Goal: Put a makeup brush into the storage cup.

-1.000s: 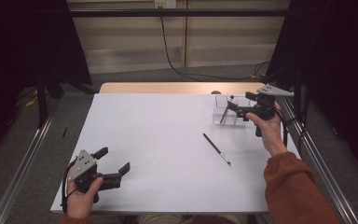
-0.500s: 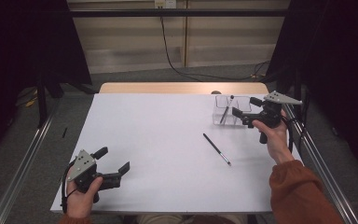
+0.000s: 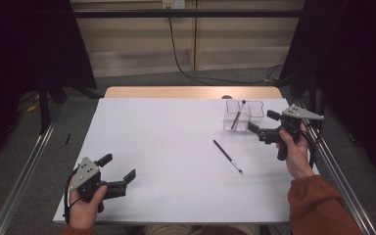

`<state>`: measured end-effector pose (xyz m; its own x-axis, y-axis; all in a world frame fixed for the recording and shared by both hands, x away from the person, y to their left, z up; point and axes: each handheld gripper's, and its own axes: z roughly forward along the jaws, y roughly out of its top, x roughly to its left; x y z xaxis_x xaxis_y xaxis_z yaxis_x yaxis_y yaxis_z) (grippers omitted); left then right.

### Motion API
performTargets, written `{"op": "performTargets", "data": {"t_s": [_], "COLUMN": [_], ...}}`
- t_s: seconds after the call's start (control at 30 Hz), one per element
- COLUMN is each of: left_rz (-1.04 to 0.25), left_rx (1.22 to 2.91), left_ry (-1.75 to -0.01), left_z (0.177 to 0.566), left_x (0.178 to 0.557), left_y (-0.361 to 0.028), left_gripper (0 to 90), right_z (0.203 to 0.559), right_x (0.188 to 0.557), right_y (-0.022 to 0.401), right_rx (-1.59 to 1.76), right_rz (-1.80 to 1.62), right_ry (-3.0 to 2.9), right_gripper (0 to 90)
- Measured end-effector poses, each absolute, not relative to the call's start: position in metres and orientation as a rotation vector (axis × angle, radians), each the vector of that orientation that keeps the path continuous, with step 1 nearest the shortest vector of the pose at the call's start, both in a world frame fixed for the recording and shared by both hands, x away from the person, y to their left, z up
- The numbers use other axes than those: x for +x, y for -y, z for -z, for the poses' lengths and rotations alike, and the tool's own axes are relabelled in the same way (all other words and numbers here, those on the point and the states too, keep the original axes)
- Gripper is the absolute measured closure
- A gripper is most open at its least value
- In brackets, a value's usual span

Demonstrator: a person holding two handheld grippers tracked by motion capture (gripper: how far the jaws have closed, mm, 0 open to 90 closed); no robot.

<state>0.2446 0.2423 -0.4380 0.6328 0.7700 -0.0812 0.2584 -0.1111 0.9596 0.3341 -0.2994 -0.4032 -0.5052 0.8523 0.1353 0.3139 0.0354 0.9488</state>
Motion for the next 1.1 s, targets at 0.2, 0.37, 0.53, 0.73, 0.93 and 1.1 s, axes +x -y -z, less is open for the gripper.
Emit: {"op": "performTargets", "data": {"t_s": [0.2,0.37,0.53,0.73,0.93,1.1], "left_rz": [-0.539,-0.534,-0.528,-0.535,-0.533,-0.531], "left_rx": [1.673,1.671,1.662,1.667,1.670,1.660], "left_ry": [-0.850,-0.845,-0.853,-0.846,-0.848,-0.857], "left_z": [0.438,0.438,0.438,0.438,0.438,0.438], "left_x": [0.244,0.244,0.244,0.244,0.243,0.242], "left_y": [-0.242,-0.242,-0.240,-0.241,-0.241,-0.243], "left_gripper": [2.5,2.5,2.5,2.5,2.5,2.5], "right_z": [0.405,0.408,0.410,0.413,0.419,0.425], "right_x": [0.318,0.305,0.294,0.279,0.265,0.256], "right_y": [0.300,0.302,0.305,0.309,0.311,0.313], "right_rx": [1.172,1.177,1.171,1.164,1.151,1.160], "right_rz": [-1.478,-1.477,-1.475,-1.457,-1.475,-1.444], "right_ry": [-1.821,-1.799,-1.790,-1.806,-1.805,-1.818], "right_gripper": [0.3,0.6,0.9,0.8,0.8,1.0]}}
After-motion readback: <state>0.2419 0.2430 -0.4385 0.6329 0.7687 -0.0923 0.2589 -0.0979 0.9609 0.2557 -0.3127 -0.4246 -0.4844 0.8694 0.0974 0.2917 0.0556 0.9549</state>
